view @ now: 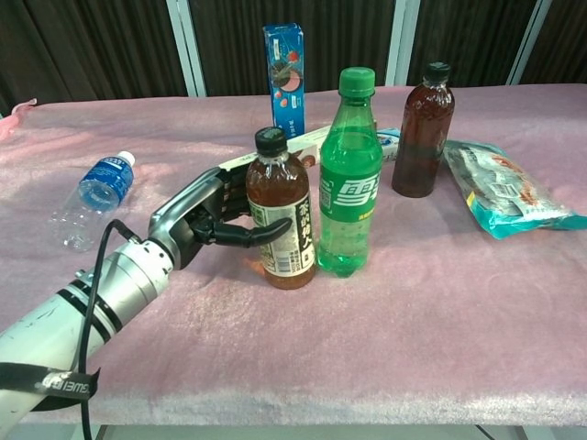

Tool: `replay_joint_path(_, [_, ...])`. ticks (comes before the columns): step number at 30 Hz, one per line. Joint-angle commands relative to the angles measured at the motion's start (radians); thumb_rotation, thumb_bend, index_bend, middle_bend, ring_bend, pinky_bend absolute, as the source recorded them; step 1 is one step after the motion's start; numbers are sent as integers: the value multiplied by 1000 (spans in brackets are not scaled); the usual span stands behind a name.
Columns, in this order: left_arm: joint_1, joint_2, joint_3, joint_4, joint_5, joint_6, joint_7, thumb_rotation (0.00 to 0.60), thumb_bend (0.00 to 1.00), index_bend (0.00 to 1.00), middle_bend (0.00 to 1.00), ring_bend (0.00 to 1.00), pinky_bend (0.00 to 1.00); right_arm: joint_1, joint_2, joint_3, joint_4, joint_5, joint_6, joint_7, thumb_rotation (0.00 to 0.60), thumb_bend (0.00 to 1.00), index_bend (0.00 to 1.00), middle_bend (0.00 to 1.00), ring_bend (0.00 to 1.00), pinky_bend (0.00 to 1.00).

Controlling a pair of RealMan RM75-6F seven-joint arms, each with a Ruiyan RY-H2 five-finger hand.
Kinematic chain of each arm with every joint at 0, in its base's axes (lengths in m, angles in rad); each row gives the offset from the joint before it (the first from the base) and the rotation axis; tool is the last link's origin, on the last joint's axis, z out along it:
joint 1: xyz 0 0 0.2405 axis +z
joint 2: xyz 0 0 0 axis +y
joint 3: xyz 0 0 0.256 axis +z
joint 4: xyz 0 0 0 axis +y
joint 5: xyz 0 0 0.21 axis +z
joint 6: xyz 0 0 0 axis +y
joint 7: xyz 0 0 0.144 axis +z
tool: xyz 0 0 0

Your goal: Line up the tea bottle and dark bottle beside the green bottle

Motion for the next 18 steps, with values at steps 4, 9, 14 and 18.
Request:
replay_joint_path(4, [-3,-3,2,17,2,6,-7,600,499,698,593,350,286,0,0,0,0,0,-2,-1,600,220,0,0,0,36])
replay_joint_path(9, [-2,-4,2,27,0,12,-14,600,494,646,564,319,259,0,-1,1,-1,2,-4,-4,600,219,0,0,0,36])
replay_joint_path(14, [-1,-3,4,29,2,18,-16,600,487,605,537,293,239,0,-1,2,-2,2,-5,-7,600,219,0,0,0,36])
replay_joint_path(18, [-2,-5,11,33,5,17,-12,600,479,579,491,259,232,0,-1,2,-3,2,-5,-5,600,219,0,0,0,36])
